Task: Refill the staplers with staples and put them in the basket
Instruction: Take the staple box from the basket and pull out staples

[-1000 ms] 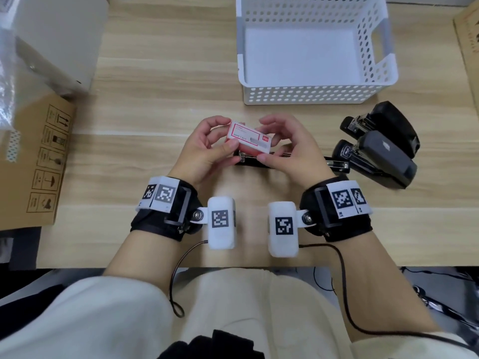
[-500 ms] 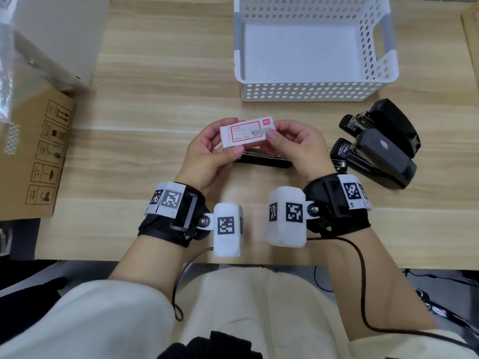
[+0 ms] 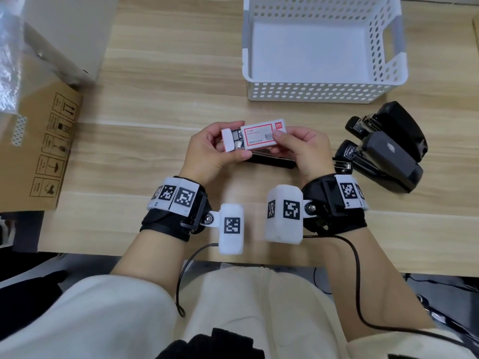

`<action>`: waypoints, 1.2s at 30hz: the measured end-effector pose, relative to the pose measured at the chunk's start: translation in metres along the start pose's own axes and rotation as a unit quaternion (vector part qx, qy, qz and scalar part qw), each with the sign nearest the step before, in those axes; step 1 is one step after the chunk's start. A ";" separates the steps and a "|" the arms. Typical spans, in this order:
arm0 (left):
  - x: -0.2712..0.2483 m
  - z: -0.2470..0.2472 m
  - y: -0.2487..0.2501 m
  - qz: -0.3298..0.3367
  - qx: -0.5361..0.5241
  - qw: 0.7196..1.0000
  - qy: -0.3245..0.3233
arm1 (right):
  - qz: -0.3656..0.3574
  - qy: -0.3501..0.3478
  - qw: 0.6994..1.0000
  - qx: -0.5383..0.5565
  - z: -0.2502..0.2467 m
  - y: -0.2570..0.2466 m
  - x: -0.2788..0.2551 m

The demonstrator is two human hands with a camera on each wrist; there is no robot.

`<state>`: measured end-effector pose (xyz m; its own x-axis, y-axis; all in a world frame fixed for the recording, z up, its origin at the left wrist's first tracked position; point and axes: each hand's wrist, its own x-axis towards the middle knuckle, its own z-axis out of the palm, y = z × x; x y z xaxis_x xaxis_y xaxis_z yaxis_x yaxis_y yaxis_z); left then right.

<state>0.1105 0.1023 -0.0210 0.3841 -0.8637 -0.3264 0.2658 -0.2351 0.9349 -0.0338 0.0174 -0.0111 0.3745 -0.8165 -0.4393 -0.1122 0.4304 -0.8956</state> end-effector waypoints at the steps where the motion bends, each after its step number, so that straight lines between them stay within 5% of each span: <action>1: 0.000 -0.001 0.000 -0.001 0.004 1.000 0.003 | 0.004 0.004 1.000 0.001 0.000 0.001 0.001; 14: 0.027 -0.015 -0.004 -0.021 0.033 0.999 0.016 | 0.024 0.060 0.998 0.004 0.001 0.004 0.028; 21: 0.086 -0.020 -0.013 -0.052 0.169 0.984 0.037 | 0.048 0.108 0.985 -0.129 0.009 0.010 0.070; 31: 0.103 -0.024 -0.010 0.012 0.404 0.913 0.064 | 0.028 0.139 0.929 -0.342 0.007 0.003 0.089; 36: 0.101 -0.030 -0.012 0.012 0.372 0.924 0.083 | 0.013 0.142 0.914 -0.379 0.006 0.007 0.089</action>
<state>0.1730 0.0313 -0.0690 0.5293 -0.8064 -0.2638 -0.4022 -0.5123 0.7588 0.0048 -0.0500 -0.0558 0.1212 -0.9232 -0.3646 -0.7640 0.1478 -0.6281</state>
